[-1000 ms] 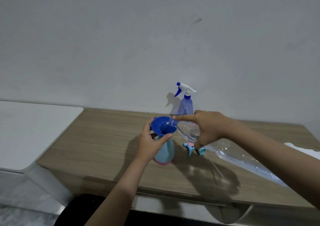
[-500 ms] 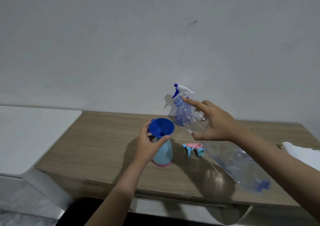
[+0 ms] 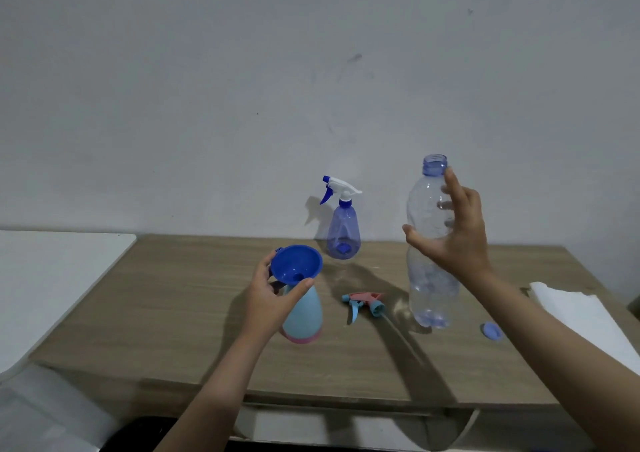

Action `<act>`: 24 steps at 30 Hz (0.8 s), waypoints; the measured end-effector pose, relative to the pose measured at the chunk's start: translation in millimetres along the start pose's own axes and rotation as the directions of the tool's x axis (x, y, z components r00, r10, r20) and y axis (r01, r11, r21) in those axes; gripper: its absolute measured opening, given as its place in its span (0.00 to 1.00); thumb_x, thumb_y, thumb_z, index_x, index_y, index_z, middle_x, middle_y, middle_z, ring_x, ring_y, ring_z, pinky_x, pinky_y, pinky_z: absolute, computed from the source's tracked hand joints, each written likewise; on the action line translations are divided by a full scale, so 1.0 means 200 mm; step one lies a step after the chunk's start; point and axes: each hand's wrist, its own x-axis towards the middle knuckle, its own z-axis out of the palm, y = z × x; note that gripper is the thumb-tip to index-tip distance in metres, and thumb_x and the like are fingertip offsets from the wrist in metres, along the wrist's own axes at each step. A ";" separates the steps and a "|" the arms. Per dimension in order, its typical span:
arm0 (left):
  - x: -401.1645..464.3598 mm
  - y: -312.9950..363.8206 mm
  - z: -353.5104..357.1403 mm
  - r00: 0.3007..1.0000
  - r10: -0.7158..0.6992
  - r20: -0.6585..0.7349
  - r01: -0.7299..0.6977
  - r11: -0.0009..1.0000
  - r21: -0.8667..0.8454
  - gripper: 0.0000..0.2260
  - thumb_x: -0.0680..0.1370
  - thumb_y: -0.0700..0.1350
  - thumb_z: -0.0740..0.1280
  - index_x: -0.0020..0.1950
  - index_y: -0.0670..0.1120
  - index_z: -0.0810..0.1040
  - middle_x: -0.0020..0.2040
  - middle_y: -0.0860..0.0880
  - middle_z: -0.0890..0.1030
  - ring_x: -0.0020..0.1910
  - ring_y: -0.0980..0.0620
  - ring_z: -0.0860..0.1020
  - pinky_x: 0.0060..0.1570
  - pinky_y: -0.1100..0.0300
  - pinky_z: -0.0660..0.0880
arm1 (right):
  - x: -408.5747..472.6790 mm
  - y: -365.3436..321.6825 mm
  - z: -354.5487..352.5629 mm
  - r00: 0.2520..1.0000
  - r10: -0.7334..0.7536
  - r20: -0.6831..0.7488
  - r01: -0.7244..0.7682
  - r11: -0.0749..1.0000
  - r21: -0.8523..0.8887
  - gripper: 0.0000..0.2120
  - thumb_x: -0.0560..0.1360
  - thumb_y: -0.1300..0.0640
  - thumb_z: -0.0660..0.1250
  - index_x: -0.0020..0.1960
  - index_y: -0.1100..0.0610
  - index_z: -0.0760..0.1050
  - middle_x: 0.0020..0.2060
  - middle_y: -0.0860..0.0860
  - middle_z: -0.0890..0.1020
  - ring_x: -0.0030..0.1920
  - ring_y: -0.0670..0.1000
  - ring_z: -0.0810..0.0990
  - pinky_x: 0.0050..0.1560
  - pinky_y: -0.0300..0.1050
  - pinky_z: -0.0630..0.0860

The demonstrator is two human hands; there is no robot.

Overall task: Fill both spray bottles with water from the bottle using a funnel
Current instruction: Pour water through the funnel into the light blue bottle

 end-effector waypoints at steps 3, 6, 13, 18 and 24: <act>0.00 -0.01 0.00 1.000 -0.003 -0.006 0.003 1.000 -0.001 0.37 0.58 0.57 0.78 0.65 0.55 0.69 0.60 0.53 0.78 0.56 0.53 0.79 0.59 0.48 0.76 | -0.08 0.08 0.03 0.995 0.052 -0.091 -0.049 0.998 0.032 0.51 0.62 0.43 0.74 0.76 0.37 0.47 0.59 0.60 0.69 0.53 0.57 0.76 0.53 0.43 0.73; 0.00 -0.01 0.00 1.000 -0.016 -0.006 0.016 1.000 0.013 0.36 0.57 0.58 0.78 0.62 0.60 0.69 0.60 0.54 0.78 0.56 0.53 0.79 0.58 0.47 0.76 | -0.13 0.13 0.04 0.985 0.109 -0.132 -0.103 0.993 0.049 0.52 0.63 0.42 0.75 0.76 0.37 0.44 0.62 0.60 0.66 0.57 0.57 0.75 0.57 0.45 0.73; 0.00 -0.01 0.01 1.000 0.005 -0.011 -0.005 1.000 0.013 0.36 0.60 0.54 0.81 0.64 0.58 0.69 0.60 0.54 0.78 0.56 0.53 0.79 0.58 0.47 0.77 | -0.15 0.15 0.06 0.977 0.122 -0.172 -0.128 0.992 -0.022 0.50 0.64 0.39 0.73 0.76 0.44 0.47 0.66 0.63 0.60 0.68 0.58 0.64 0.67 0.37 0.63; 0.00 0.01 0.02 1.000 -0.006 -0.020 0.007 1.000 0.019 0.39 0.58 0.58 0.80 0.66 0.55 0.68 0.60 0.55 0.78 0.56 0.55 0.79 0.58 0.49 0.77 | -0.17 0.12 0.10 0.948 -0.011 -0.318 -0.105 0.934 -0.343 0.47 0.65 0.35 0.70 0.74 0.52 0.53 0.69 0.55 0.54 0.71 0.60 0.56 0.69 0.66 0.55; -0.02 0.02 0.02 0.999 -0.023 -0.035 0.026 0.995 0.098 0.47 0.61 0.59 0.79 0.73 0.54 0.58 0.66 0.53 0.73 0.61 0.54 0.75 0.60 0.53 0.74 | -0.12 -0.16 0.21 0.893 -0.438 -0.107 0.411 0.888 -0.207 0.26 0.69 0.49 0.71 0.63 0.59 0.71 0.60 0.61 0.71 0.62 0.60 0.70 0.63 0.64 0.67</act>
